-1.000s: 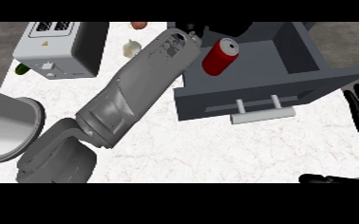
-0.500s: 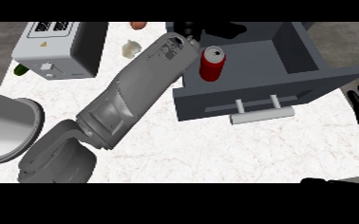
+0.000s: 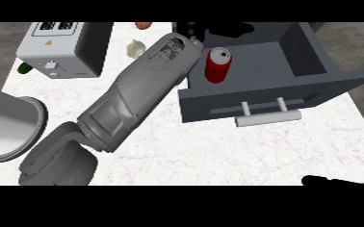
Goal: Pick up the can, place it into the drawer and close the drawer
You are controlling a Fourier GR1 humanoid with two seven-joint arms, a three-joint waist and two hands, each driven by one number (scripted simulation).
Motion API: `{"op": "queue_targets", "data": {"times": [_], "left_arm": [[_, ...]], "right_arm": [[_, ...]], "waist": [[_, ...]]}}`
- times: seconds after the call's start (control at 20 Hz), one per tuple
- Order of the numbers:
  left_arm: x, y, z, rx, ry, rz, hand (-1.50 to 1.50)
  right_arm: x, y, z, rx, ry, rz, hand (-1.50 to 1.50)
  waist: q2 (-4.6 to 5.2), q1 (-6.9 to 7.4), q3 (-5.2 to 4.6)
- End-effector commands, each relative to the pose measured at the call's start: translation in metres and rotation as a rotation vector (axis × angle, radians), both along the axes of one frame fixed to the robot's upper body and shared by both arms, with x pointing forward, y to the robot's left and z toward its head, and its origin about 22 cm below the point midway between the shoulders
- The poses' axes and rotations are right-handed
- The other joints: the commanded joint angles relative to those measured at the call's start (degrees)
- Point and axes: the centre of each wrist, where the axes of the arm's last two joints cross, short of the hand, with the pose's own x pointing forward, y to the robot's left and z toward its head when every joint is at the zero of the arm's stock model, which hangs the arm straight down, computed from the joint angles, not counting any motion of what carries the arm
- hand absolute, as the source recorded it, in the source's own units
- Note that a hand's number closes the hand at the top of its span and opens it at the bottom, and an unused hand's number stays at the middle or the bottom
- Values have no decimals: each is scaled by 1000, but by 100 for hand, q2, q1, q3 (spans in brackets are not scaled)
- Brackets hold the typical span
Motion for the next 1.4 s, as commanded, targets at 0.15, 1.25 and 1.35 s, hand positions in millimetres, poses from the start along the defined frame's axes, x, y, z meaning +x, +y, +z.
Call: {"op": "queue_targets", "data": {"times": [0.15,1.25,1.35], "left_arm": [[-4,-12,22,-79,-6,-15,-150],[2,23,37,-79,-18,18,-150],[4,37,49,-71,-39,21,-150]], "right_arm": [[5,10,13,-200,-52,-21,-150],[101,66,-84,-753,39,-197,-150],[88,62,-108,-737,55,-214,-150]], "waist": [[-59,167,-1],[-181,815,-5],[-196,783,-4]]}}
